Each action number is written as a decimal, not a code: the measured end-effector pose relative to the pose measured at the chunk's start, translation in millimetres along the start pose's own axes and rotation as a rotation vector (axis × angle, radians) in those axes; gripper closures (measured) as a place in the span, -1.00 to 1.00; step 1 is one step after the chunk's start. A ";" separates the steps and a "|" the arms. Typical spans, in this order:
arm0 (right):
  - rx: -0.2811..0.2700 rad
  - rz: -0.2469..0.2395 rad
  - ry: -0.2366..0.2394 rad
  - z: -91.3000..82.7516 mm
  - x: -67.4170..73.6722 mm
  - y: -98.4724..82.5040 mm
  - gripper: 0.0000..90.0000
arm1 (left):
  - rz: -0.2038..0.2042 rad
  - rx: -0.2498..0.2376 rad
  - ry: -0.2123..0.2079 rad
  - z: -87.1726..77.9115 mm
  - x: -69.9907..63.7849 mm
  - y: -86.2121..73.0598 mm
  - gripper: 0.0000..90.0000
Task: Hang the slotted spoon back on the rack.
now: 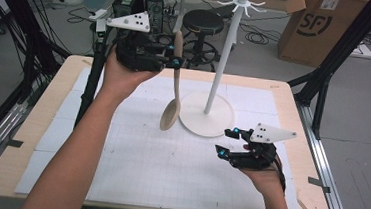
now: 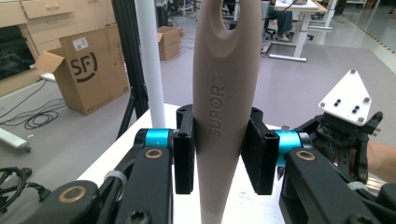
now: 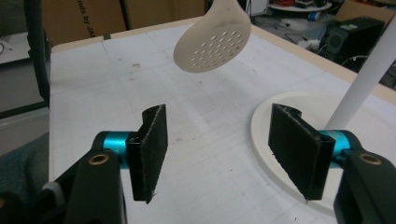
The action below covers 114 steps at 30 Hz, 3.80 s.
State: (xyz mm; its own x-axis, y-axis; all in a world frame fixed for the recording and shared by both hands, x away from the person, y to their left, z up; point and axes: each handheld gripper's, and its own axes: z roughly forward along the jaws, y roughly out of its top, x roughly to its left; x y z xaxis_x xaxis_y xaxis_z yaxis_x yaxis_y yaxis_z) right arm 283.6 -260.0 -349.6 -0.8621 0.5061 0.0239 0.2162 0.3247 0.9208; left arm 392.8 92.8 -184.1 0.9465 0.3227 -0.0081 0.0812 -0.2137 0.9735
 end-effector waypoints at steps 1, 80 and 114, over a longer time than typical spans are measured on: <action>0.006 0.004 -0.001 -0.3 -1.1 -1.2 -0.19 | -0.002 0.000 -0.002 2.4 1.3 1.9 0.51; 0.008 0.064 -0.033 -5.8 -13.5 -15.6 -0.27 | 0.048 0.129 0.041 96.7 63.3 69.4 0.51; 0.008 0.066 -0.036 -5.6 -13.1 -16.1 -0.26 | -0.048 0.165 0.034 64.4 64.6 45.3 -0.10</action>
State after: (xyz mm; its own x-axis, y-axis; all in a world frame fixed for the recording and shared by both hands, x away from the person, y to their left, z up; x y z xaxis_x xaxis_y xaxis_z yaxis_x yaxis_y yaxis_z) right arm 288.8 -276.3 -362.6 -0.8291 0.5547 0.0701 0.2752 0.2958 0.9147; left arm 477.7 44.5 -155.2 0.9294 0.3664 -0.0431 0.1787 -0.3448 0.9215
